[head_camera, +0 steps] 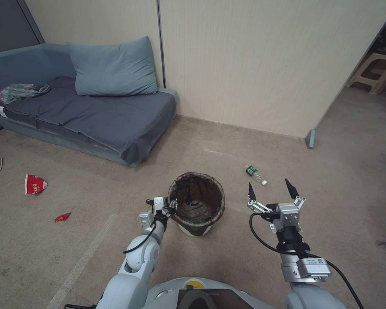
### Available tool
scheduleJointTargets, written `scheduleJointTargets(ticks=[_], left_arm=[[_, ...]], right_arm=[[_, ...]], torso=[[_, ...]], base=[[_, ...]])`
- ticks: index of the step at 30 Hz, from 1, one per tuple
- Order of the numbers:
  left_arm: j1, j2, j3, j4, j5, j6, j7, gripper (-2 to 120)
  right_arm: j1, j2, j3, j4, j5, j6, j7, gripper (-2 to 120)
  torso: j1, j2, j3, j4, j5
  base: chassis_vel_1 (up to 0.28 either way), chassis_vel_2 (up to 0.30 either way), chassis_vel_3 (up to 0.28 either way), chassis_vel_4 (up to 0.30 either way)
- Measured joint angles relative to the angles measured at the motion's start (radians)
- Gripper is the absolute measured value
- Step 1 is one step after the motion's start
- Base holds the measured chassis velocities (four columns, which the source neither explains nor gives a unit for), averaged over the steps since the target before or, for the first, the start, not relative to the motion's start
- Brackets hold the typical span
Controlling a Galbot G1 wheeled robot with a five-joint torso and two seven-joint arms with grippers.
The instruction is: Pick up the trash bin, then pick up the garbage from the floor and place it into the trash bin.
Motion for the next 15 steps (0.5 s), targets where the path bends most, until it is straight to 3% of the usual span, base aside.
scheduleJointTargets(ticks=[4, 9, 15], left_arm=[[0.013, -0.006, 0.003, -0.010, 0.001, 0.000, -0.007, 7], [0.018, -0.015, 0.002, -0.014, 0.004, 0.000, -0.020, 6], [0.020, -0.021, -0.004, -0.014, 0.007, 0.000, -0.027, 6]], right_arm=[[0.001, 0.000, -0.014, 0.005, -0.008, -0.020, 0.054, 100], [0.001, 0.000, -0.037, 0.020, -0.014, -0.062, 0.133, 100], [0.012, 0.000, -0.033, 0.011, -0.056, -0.021, 0.158, 100]], torso=[[0.000, 0.000, 0.000, 0.0000, -0.0005], [0.000, 0.000, 0.000, -0.0001, -0.0008], [0.000, 0.000, 0.000, -0.0002, -0.0009]], base=[[0.000, 0.000, 0.000, 0.000], [0.000, 0.000, 0.000, 0.000], [0.000, 0.000, 0.000, 0.000]])
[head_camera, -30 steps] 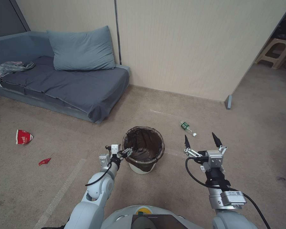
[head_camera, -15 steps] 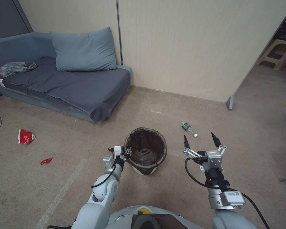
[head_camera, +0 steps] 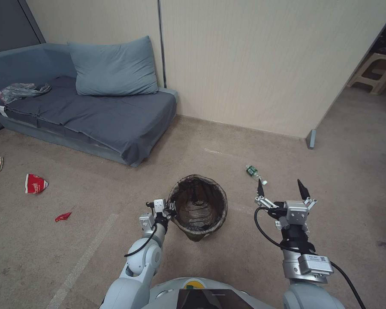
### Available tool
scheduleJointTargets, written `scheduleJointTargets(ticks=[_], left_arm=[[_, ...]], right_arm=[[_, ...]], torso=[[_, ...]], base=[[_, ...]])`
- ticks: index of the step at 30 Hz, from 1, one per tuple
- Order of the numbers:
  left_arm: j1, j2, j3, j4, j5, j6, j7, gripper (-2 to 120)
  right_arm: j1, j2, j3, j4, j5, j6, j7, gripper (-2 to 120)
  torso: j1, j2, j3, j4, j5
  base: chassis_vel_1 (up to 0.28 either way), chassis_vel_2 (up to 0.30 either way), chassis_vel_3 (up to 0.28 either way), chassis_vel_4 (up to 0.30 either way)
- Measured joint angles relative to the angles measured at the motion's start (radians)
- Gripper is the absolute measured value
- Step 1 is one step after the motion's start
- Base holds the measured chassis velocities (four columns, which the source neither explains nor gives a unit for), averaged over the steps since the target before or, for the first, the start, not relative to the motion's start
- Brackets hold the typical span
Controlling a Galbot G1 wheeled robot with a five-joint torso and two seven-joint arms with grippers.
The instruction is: Pick up the trash bin, then pick up the garbage from the floor and place it into the trash bin.
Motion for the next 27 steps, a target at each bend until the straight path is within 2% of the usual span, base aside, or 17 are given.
scheduleJointTargets(ticks=[4, 8, 16, 17, 19, 20, 23, 25, 27], left_arm=[[0.006, -0.002, -0.006, -0.008, 0.007, 0.004, -0.006, 6], [0.012, -0.009, -0.020, -0.019, 0.045, 0.025, -0.002, 6], [0.053, -0.020, -0.044, -0.126, 0.126, 0.029, 0.012, 4], [0.067, -0.022, -0.055, -0.169, 0.143, 0.025, 0.012, 3], [0.100, -0.023, -0.065, -0.244, 0.182, 0.012, 0.019, 3], [0.100, -0.023, -0.065, -0.244, 0.182, 0.012, 0.019, 3], [0.160, -0.010, -0.057, -0.358, 0.226, -0.006, 0.032, 3], [0.173, -0.005, -0.057, -0.387, 0.239, -0.012, 0.035, 3], [0.202, 0.005, -0.060, -0.451, 0.269, -0.025, 0.035, 3]], right_arm=[[0.009, 0.000, 0.008, -0.019, -0.045, 0.061, -0.007, 100], [0.008, 0.000, 0.011, -0.022, -0.045, 0.078, -0.027, 100], [0.007, 0.000, 0.015, -0.025, -0.008, 0.074, -0.052, 100], [0.007, 0.000, 0.015, -0.032, -0.003, 0.085, -0.056, 100], [0.008, 0.000, 0.015, -0.039, 0.003, 0.101, -0.064, 100], [0.008, 0.000, 0.015, -0.039, 0.003, 0.101, -0.064, 100], [0.009, 0.000, 0.016, -0.042, 0.013, 0.109, -0.072, 100], [0.008, 0.000, 0.017, -0.042, 0.014, 0.110, -0.071, 100], [0.007, 0.000, 0.019, -0.042, 0.015, 0.113, -0.071, 100]], torso=[[0.000, 0.000, 0.000, 0.0000, -0.0001], [0.000, 0.000, 0.000, -0.0001, -0.0002], [0.000, -0.001, 0.001, -0.0009, -0.0017], [0.000, -0.001, 0.001, -0.0008, -0.0001], [0.000, -0.001, 0.001, -0.0005, -0.0002], [0.000, -0.001, 0.001, -0.0005, -0.0002], [0.000, -0.001, 0.000, -0.0003, -0.0001], [0.000, -0.001, 0.000, -0.0004, -0.0002], [0.000, -0.001, 0.000, -0.0001, 0.0001]], base=[[0.000, 0.000, 0.000, 0.000], [0.000, 0.000, 0.000, 0.000], [0.000, 0.000, 0.000, 0.000], [0.000, 0.000, 0.000, 0.000], [0.000, 0.000, 0.000, 0.000], [0.000, 0.000, 0.000, 0.000], [0.000, 0.000, 0.000, 0.000], [0.000, 0.000, 0.000, 0.000], [0.000, 0.000, 0.000, 0.000]])
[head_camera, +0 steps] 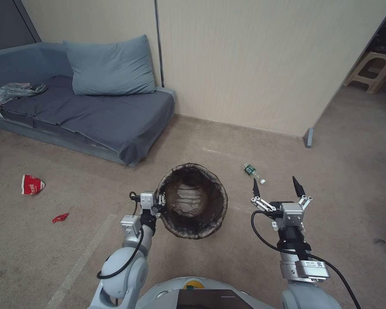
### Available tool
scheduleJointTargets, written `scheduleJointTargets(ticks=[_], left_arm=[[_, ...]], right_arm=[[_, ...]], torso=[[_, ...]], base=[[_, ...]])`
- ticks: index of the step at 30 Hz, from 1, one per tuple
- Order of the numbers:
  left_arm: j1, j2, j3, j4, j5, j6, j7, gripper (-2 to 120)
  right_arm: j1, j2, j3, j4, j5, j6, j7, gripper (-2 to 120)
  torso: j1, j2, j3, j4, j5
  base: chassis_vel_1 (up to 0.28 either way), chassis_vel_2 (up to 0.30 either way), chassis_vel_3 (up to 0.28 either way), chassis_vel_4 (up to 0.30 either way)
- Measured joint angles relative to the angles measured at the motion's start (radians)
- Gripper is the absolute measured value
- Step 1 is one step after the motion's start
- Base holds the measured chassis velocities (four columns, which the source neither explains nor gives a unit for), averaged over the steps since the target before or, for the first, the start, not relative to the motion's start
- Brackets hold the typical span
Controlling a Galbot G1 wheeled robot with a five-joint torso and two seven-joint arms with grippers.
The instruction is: Pick up the trash bin, then pick up the garbage from the floor and place it into the trash bin.
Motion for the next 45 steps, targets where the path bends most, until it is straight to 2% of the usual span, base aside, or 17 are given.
scheduleJointTargets(ticks=[7, 14, 35, 45], left_arm=[[0.072, 0.017, -0.007, -0.102, 0.083, -0.036, -0.012, 3], [0.103, 0.010, 0.013, -0.154, 0.123, -0.049, -0.029, 3], [0.109, 0.004, 0.030, -0.143, 0.144, -0.068, -0.046, 3], [0.107, 0.001, 0.032, -0.138, 0.147, -0.070, -0.054, 3]], right_arm=[[-0.004, 0.000, 0.000, 0.000, 0.003, 0.002, 0.001, 100], [-0.008, 0.000, 0.000, 0.000, 0.008, -0.002, 0.011, 100], [-0.013, 0.000, 0.009, 0.000, 0.053, 0.005, 0.012, 100], [-0.012, 0.000, 0.008, -0.003, 0.053, 0.010, 0.009, 100]], torso=[[0.000, 0.000, 0.000, 0.0002, 0.0000], [0.000, 0.000, 0.000, 0.0000, -0.0001], [0.000, 0.000, 0.000, 0.0000, 0.0000], [0.000, 0.000, 0.000, 0.0005, 0.0003]], base=[[0.000, 0.000, 0.000, 0.000], [0.000, 0.000, 0.000, 0.000], [-0.018, 0.013, 0.018, -0.017], [-0.191, 0.215, 0.205, -0.201]])
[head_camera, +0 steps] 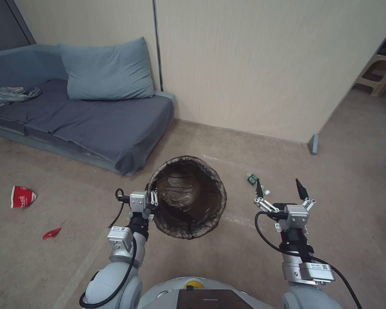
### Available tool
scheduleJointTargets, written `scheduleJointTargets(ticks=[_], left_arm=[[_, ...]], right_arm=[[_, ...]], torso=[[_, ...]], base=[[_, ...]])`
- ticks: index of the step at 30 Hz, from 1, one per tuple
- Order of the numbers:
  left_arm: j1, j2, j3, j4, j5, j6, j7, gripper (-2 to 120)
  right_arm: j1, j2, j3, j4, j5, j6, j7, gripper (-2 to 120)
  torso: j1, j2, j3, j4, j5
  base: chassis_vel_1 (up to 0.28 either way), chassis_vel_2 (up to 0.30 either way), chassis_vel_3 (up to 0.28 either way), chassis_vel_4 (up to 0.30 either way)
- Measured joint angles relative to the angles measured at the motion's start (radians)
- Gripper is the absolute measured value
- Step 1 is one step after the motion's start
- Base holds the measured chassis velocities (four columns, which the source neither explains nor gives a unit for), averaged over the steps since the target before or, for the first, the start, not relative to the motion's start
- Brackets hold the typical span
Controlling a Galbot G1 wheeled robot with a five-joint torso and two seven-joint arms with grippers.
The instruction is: Pick up the trash bin, then pick up the garbage from the floor and place it into the trash bin.
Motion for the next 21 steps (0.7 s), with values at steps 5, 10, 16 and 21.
scheduleJointTargets(ticks=[5, 10, 16, 21], left_arm=[[-0.001, -0.001, 0.001, 0.000, 0.005, 0.000, -0.004, 3], [-0.001, -0.002, 0.001, 0.000, 0.007, 0.000, -0.010, 3], [-0.003, -0.002, 0.001, 0.000, 0.008, 0.001, -0.011, 3], [-0.002, -0.002, 0.004, 0.002, 0.008, 0.002, -0.013, 3]], right_arm=[[0.000, 0.000, 0.001, -0.001, -0.004, 0.004, -0.004, 100], [0.005, 0.000, 0.001, -0.013, -0.020, 0.037, -0.023, 100], [0.008, 0.000, 0.001, -0.017, -0.034, 0.059, -0.034, 100], [0.010, 0.000, 0.003, -0.029, -0.058, 0.067, -0.029, 100]], torso=[[0.000, 0.000, 0.000, -0.0004, -0.0003], [0.000, 0.000, 0.000, -0.0003, -0.0001], [0.000, 0.000, 0.001, -0.0002, -0.0005], [0.000, 0.000, 0.000, -0.0006, -0.0003]], base=[[-0.272, 0.274, 0.286, -0.282], [-0.293, 0.293, 0.284, -0.289], [-0.161, 0.184, 0.153, -0.152], [0.019, -0.033, -0.022, 0.021]])
